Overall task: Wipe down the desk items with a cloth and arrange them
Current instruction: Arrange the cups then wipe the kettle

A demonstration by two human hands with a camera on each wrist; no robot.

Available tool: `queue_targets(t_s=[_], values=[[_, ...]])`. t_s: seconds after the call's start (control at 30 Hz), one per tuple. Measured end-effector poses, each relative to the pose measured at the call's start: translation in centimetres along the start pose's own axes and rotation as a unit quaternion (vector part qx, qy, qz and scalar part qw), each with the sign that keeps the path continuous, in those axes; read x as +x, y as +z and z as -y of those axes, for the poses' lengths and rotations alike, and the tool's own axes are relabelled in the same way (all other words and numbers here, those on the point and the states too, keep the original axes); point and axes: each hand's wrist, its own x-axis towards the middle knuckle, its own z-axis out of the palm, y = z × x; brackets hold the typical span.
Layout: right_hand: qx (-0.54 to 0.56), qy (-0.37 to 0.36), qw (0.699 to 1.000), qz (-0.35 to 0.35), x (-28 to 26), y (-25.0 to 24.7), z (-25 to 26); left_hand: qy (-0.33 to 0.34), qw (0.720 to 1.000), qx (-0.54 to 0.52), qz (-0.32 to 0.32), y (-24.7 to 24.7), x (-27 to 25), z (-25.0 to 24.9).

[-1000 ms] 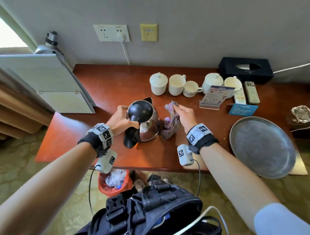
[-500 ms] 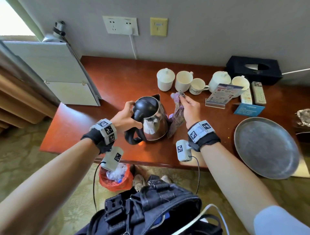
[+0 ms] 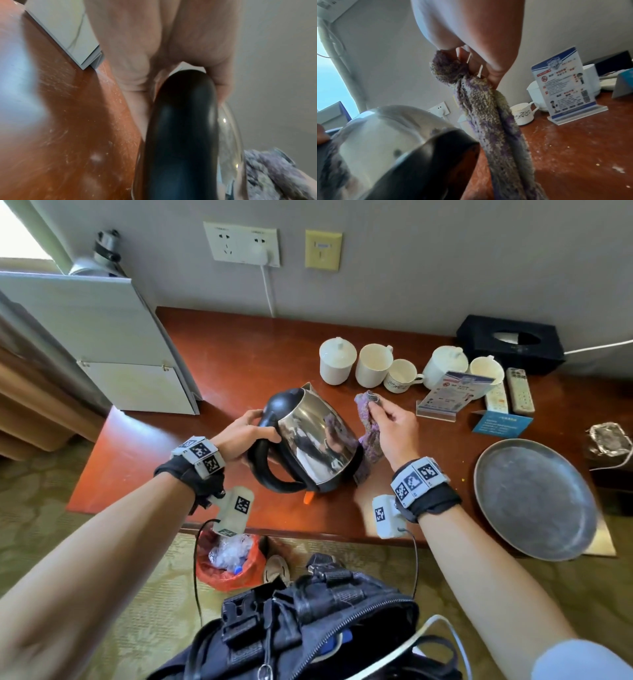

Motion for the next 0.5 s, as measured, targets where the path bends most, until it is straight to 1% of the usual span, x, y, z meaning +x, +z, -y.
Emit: queue_targets(t_s=[0.07,0.13,0.23,0.3,0.37,0.43,0.5], values=[[-0.005,0.003,1.000,-0.021,0.0,-0.7,-0.1,-0.003,1.000,-0.029,-0.009,-0.4,0.5,-0.2],[-0.013,0.013,1.000,-0.015,-0.2,-0.5,-0.2,0.005,0.999,-0.029,-0.036,-1.0,0.7,-0.5],[-0.033,0.015,0.998,0.041,-0.9,1.6,0.2,0.015,0.997,-0.021,-0.071,-2.0,1.2,-0.9],[-0.067,0.016,0.995,0.075,-1.1,3.5,0.3,0.018,0.996,-0.008,-0.084,-2.3,1.4,-1.0],[-0.093,0.009,0.992,0.081,-1.1,4.9,0.4,0.018,0.996,0.001,-0.091,-2.5,1.5,-0.9],[-0.109,-0.021,0.991,0.077,-1.2,5.7,0.8,0.018,0.995,0.010,-0.097,-2.7,1.4,-0.9],[-0.141,-0.087,0.982,0.092,-1.8,6.7,1.3,0.018,0.995,0.029,-0.095,-2.7,1.6,-1.4]])
